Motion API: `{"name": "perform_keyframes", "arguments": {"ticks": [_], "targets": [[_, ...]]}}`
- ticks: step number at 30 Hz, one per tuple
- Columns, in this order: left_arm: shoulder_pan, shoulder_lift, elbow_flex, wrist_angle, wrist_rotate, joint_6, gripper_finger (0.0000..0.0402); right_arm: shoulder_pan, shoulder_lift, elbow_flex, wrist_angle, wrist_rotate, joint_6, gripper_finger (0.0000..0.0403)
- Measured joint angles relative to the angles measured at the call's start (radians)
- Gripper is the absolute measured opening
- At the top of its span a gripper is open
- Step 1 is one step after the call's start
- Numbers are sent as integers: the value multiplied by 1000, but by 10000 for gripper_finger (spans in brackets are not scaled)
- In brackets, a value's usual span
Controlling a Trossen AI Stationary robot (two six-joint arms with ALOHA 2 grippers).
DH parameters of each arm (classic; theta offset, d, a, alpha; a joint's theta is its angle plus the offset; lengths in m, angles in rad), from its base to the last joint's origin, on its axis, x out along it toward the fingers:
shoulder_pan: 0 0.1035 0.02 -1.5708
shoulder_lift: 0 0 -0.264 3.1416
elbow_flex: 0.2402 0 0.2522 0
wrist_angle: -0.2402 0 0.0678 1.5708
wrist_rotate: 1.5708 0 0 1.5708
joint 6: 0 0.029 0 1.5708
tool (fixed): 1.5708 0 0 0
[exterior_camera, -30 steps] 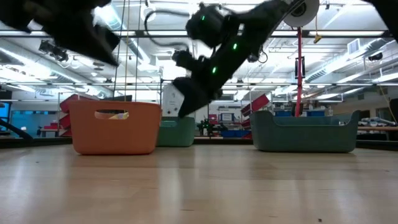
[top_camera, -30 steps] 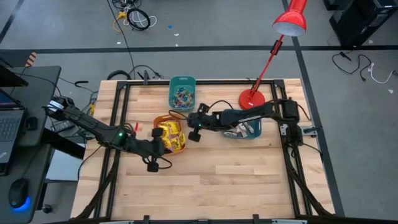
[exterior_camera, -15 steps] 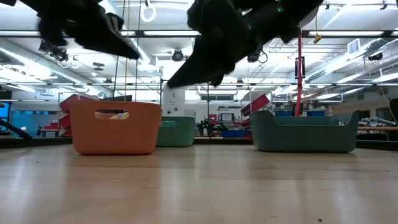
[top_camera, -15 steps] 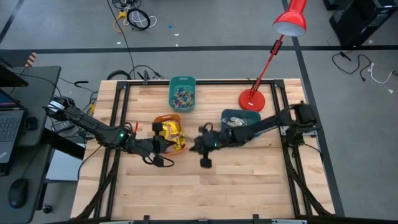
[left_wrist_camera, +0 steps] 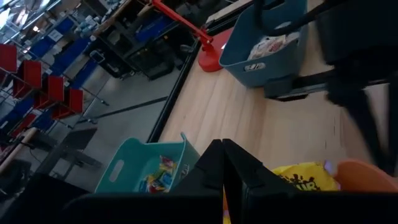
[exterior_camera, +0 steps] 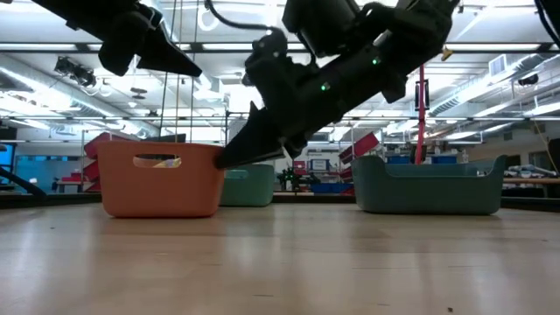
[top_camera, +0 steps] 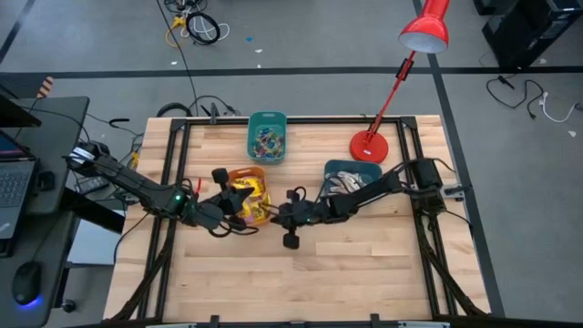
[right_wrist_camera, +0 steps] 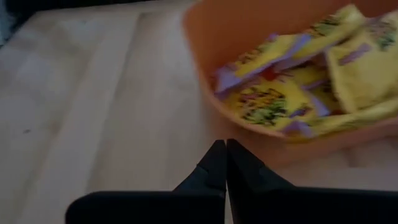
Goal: Sort candy
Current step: Move the orange bin to the left side of the green bin
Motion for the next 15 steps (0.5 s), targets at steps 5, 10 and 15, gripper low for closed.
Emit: {"name": "perform_keyframes", "arguments": {"ticks": [5, 10, 15], "targets": [[-1, 0, 0, 1, 0, -1, 0, -36, 2, 0, 4, 2, -15, 0], [-1, 0, 0, 0, 0, 0, 0, -72, 2, 0, -3, 1, -31, 0], [-1, 0, 0, 0, -8, 0, 0, -104, 2, 0, 1, 1, -54, 0]]}}
